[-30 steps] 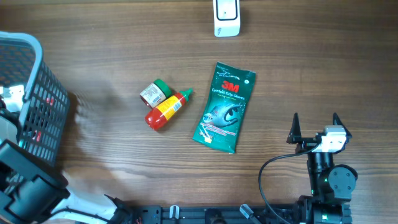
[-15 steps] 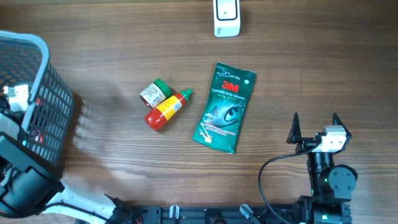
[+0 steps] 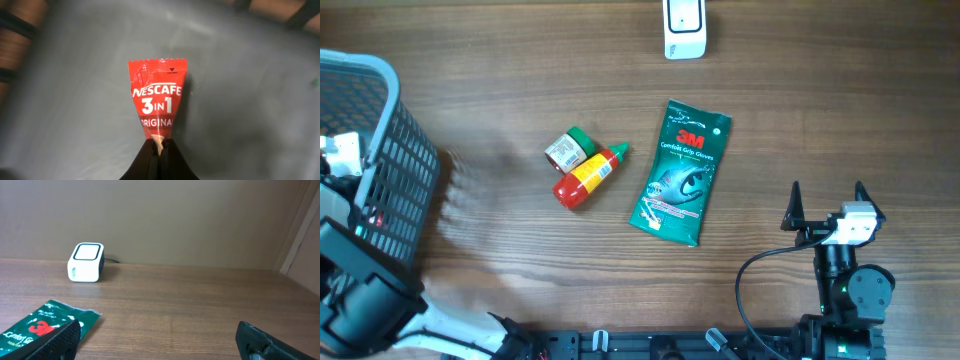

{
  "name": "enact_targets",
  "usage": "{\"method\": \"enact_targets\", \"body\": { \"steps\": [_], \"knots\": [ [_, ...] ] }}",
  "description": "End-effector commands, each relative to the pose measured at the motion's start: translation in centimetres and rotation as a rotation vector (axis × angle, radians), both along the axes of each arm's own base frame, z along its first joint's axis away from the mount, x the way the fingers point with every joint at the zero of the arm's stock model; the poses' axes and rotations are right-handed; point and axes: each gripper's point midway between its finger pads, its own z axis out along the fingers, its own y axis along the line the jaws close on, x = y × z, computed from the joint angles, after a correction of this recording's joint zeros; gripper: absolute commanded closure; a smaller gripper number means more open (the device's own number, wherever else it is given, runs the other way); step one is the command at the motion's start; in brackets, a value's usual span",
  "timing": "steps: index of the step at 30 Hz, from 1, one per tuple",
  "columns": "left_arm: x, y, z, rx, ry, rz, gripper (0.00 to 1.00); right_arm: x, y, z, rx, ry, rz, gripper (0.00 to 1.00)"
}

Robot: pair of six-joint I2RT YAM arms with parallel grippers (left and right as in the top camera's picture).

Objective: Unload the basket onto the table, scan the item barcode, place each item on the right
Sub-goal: 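Carry the red sachet out and lay it beside the glove pack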

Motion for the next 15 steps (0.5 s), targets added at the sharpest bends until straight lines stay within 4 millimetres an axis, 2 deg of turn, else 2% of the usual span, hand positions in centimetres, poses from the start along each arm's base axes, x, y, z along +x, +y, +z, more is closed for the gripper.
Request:
{"method": "enact_targets", "body": {
  "steps": [1,3,4,7,8,9,10,11,12,13,15],
  "knots": [
    [0.5,0.8,10.6,0.185,-0.187,0.039,0.96,0.0,0.1,0.1,-0.006,-0.004,0.008,0.0],
    [0.4,0.6,15.9,0.256,-0.306,0.082,0.96,0.0,0.1,0.1,-0.006,-0.003,0.008,0.0],
    [0.0,0.2,19.3,0.31,-0.371,0.089,0.96,0.0,0.1,0.1,-0.006,-0.003,0.008,0.0],
    [-2.4,-2.4,29.6,0.447,-0.606,0.136,0.96,0.0,0.1,0.1,-0.006,-0.003,0.008,0.0],
    [-3.4,-3.9,33.1,0.444,-0.723,0.181,0.96,0.0,0.1,0.1,-0.006,-0.003,0.008,0.0],
    [-4.3,-5.9,35.8,0.416,-0.825,0.206,0.96,0.0,0.1,0.1,-0.006,-0.003,0.008,0.01],
    [-4.5,-8.3,37.5,0.374,-0.9,0.183,0.96,0.0,0.1,0.1,-0.006,-0.003,0.008,0.0],
    [-4.1,-11.9,38.7,0.308,-0.957,0.111,0.96,0.0,0.1,0.1,-0.006,-0.004,0.008,0.0],
    [-3.7,-14.4,38.8,0.252,-0.973,0.059,0.96,0.0,0.1,0.1,-0.006,-0.003,0.008,0.0],
    [-2.8,-18.4,38.0,0.154,-0.958,-0.03,0.96,0.0,0.1,0.1,-0.006,-0.003,0.008,0.0],
    [-1.2,-24.9,34.9,0.005,-0.851,-0.195,0.96,0.0,0.1,0.1,-0.006,-0.003,0.008,0.0]
  ]
}}
